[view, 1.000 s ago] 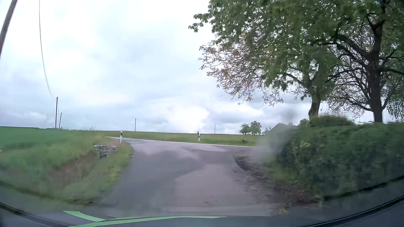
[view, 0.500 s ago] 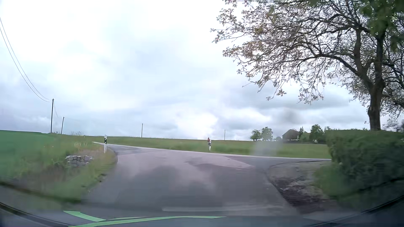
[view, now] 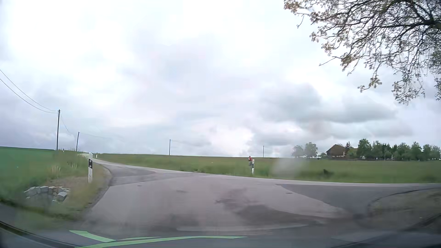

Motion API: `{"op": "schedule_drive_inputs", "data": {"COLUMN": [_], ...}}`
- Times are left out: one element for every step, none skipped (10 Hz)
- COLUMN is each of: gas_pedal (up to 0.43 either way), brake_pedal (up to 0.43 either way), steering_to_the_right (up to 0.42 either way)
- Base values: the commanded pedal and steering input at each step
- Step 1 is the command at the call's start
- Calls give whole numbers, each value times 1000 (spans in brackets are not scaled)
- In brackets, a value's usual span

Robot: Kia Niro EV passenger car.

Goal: Follow the waypoints while adhering to traffic rules and regulations

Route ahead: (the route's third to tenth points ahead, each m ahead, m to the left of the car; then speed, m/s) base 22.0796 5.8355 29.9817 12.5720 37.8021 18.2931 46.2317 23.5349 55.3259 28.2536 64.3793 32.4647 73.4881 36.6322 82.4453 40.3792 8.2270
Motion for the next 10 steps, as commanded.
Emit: {"op": "schedule_drive_inputs", "data": {"gas_pedal": [0, 67, 169, 197, 228, 260, 268, 287, 311, 311], "brake_pedal": [0, 0, 0, 0, 0, 0, 0, 0, 0, 0], "steering_to_the_right": [-102, -108, -114, -121, -129, -138, -147, -152, -154, -155]}}
